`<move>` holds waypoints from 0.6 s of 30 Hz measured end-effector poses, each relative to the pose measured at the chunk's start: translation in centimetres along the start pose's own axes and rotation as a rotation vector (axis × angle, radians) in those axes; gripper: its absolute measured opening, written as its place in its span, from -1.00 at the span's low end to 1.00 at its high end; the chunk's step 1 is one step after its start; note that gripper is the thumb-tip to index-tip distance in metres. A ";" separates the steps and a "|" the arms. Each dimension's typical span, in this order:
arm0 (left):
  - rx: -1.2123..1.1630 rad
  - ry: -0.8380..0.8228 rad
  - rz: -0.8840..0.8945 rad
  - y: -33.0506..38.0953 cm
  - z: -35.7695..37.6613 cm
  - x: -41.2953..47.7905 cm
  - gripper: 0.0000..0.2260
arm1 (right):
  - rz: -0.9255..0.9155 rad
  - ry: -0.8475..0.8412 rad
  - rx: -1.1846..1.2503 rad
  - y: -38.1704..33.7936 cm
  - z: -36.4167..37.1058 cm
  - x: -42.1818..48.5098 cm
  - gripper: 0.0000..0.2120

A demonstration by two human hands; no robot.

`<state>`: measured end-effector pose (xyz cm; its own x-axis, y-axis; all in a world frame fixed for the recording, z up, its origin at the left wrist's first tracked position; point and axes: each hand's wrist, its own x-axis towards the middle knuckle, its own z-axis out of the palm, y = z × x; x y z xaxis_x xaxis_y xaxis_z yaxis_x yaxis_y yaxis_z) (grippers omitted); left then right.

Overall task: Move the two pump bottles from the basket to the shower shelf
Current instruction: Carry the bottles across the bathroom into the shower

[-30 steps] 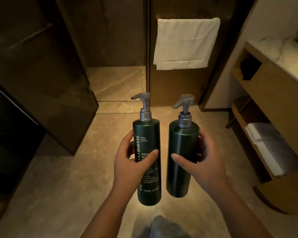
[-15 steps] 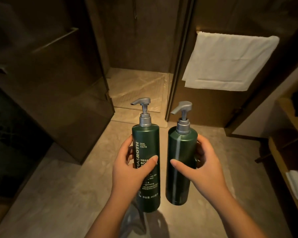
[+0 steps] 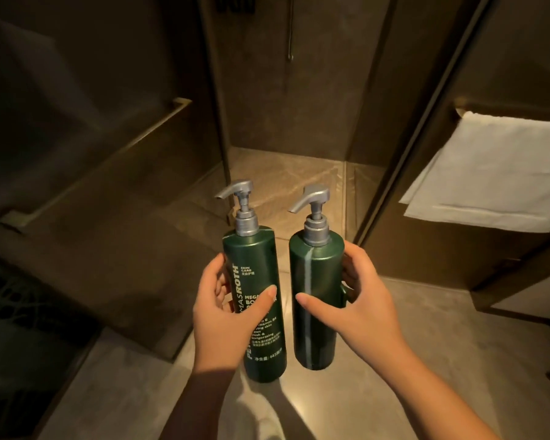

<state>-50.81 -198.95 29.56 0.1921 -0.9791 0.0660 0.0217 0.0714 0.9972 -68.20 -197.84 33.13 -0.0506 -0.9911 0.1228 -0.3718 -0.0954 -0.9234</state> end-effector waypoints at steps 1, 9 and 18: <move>0.014 0.014 0.007 -0.2 -0.3 1.3 -0.39 | 0.001 -0.005 0.008 0.1 0.5 1.1 -0.33; 0.048 0.048 -0.050 -2.9 0.6 9.0 -0.41 | 0.028 -0.018 0.041 2.5 2.4 10.2 -0.27; 0.173 0.038 -0.055 -3.0 8.0 23.4 -0.44 | 0.054 0.025 0.108 7.1 0.9 26.1 -0.29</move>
<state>-54.22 -223.65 28.41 0.2321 -0.9726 0.0134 -0.1351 -0.0185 0.9907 -71.29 -224.49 29.44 -0.0918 -0.9926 0.0795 -0.2664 -0.0524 -0.9624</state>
